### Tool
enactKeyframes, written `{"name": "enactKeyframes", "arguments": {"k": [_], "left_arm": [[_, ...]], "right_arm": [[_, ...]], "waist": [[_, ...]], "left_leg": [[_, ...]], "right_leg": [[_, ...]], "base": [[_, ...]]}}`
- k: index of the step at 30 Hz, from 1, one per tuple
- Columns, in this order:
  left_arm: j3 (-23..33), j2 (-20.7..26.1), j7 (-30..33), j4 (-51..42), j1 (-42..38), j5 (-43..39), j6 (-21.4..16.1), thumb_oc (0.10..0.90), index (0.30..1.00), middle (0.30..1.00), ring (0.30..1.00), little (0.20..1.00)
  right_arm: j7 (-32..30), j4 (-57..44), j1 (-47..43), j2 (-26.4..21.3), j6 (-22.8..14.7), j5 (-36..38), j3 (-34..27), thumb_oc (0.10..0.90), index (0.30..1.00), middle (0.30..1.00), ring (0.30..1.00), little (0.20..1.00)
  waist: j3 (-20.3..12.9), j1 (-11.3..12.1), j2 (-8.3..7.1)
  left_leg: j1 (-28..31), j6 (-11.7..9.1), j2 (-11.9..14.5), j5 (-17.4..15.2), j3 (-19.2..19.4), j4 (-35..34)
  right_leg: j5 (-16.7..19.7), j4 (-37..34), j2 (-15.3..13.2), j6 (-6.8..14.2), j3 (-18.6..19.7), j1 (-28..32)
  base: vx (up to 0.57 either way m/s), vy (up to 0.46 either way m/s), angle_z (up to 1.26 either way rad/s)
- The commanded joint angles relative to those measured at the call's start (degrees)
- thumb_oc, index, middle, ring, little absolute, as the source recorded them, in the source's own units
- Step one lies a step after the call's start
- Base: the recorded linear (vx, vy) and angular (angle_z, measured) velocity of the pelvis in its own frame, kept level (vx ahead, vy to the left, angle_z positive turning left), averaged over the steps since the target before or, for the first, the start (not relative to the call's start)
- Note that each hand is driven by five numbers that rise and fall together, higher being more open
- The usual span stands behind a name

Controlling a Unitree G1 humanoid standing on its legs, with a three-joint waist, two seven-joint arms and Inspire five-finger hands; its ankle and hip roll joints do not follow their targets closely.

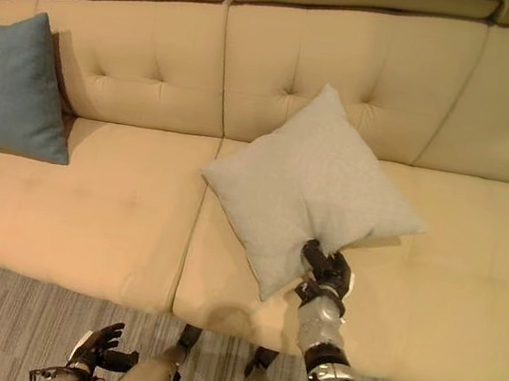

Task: Pick up all the scattered cushions and arrange them neatly on the sofa.

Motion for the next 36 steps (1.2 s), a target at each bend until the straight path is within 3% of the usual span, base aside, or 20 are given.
{"name": "enactKeyframes", "arguments": {"k": [1, 7, 17, 27, 36], "left_arm": [[1.10, 2.32, 0.96, -1.38, 0.25, -4.70, -2.31, 0.800, 0.900, 0.900, 0.900, 0.900], [5.09, 3.89, 1.33, -11.77, -0.88, -9.95, -3.88, 0.800, 0.900, 0.900, 0.900, 0.900], [7.91, 5.99, 1.90, -23.29, -6.57, -14.82, -5.87, 0.800, 0.900, 0.900, 0.900, 0.900], [5.70, 9.88, -2.88, -21.86, -13.80, -16.89, -4.58, 0.800, 0.900, 0.900, 0.900, 0.900], [3.72, 15.68, -5.16, -18.18, -24.67, -18.53, -4.80, 0.800, 0.900, 0.900, 0.900, 0.900]], "right_arm": [[3.26, -8.09, 1.99, -3.68, -2.24, -6.27, 0.20, 0.400, 0.300, 0.300, 0.300, 0.300], [6.63, -14.84, 8.67, -9.27, -0.49, -10.40, 0.01, 0.400, 0.300, 0.300, 0.300, 0.300], [12.15, -18.28, 14.68, -14.11, 2.01, -15.83, 2.13, 0.400, 0.300, 0.300, 0.300, 0.300], [17.89, -23.51, 16.55, -17.13, 3.57, -17.29, 5.86, 0.400, 0.300, 0.300, 0.300, 0.300], [22.60, -30.28, 13.38, -20.71, 3.95, -15.59, 10.93, 0.400, 0.300, 0.300, 0.300, 0.300]], "waist": [[-4.11, -0.09, -4.05], [-4.63, -1.91, -5.95], [-4.97, -5.27, -7.75], [-4.84, -8.00, -8.34], [-4.44, -10.48, -10.03]], "left_leg": [[-0.43, 0.77, -4.39, 1.01, 3.48, -2.48], [0.66, 0.91, -3.96, 0.22, 4.52, -2.48], [0.90, 1.27, -3.18, -0.76, 7.63, -2.48], [0.24, 1.34, -2.42, -1.15, 10.07, -2.48], [-4.43, 1.01, -1.87, -0.05, 11.86, -2.48]], "right_leg": [[-7.55, 0.32, -0.56, 2.33, 4.11, 3.58], [-7.66, 0.32, -0.47, 2.54, 4.86, 4.26], [-6.70, 0.32, -0.15, 3.28, 7.44, 3.14], [-5.68, 0.32, 0.27, 3.72, 9.38, 1.28], [-3.35, 0.32, 0.76, 4.10, 11.18, -4.40]], "base": [[0.04, -0.035, 0.08], [0.01, -0.021, -0.01], [-0.01, -0.010, -0.15], [-0.02, 0.012, -0.18], [-0.05, 0.011, -0.16]]}}
